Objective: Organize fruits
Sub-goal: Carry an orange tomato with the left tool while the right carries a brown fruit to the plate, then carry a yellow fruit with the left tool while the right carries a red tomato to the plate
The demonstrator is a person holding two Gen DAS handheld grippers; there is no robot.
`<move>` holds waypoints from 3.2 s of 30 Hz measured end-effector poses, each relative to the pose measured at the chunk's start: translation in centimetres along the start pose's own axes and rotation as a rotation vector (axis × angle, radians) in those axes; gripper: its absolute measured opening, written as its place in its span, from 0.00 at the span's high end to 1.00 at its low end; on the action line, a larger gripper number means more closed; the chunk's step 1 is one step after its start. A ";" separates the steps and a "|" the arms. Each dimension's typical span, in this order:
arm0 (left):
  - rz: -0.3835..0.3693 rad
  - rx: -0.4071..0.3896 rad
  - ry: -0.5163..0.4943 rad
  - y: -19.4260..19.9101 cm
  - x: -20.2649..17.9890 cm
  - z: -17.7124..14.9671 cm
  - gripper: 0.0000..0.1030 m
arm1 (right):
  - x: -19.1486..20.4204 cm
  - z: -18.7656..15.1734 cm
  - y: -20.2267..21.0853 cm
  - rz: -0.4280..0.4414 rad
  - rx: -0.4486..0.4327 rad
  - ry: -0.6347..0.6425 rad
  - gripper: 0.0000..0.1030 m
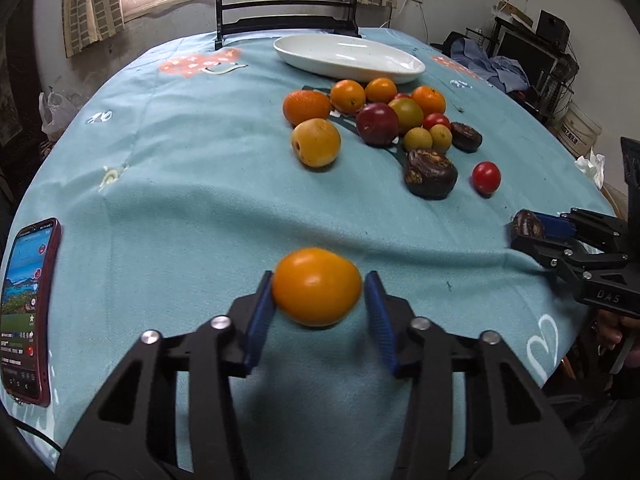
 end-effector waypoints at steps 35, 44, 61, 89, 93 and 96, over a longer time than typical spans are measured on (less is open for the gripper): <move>0.065 0.001 -0.005 -13.3 -0.4 29.0 0.19 | -13.5 24.3 -11.2 -0.033 0.014 -0.143 0.45; 0.056 -0.069 0.043 -4.8 1.0 22.4 0.05 | -10.4 18.8 -2.3 0.076 -0.166 -0.176 0.36; -0.024 -0.102 0.052 -1.0 0.7 6.4 0.03 | -1.5 5.5 -0.6 -0.043 -0.048 -0.003 0.38; -0.057 -0.090 0.049 -1.3 0.4 6.2 0.03 | -2.2 5.0 -2.8 -0.070 0.018 -0.024 0.69; -0.094 -0.059 0.077 -2.1 0.8 6.7 0.09 | -2.4 4.8 -2.6 -0.044 0.011 -0.051 0.69; -0.080 -0.049 0.092 -2.8 1.3 7.7 0.25 | -2.3 4.8 -2.6 -0.037 0.010 -0.051 0.69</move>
Point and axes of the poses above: each gripper's, at about its wrist camera, not at the fingertips, and y roughly against the way its jaws point, x to its left, z to its top, the point moved 8 cm from there along -y, roughly the way its jaws point, and after that the axes turned 6 degrees about x, right-handed, at the moved point
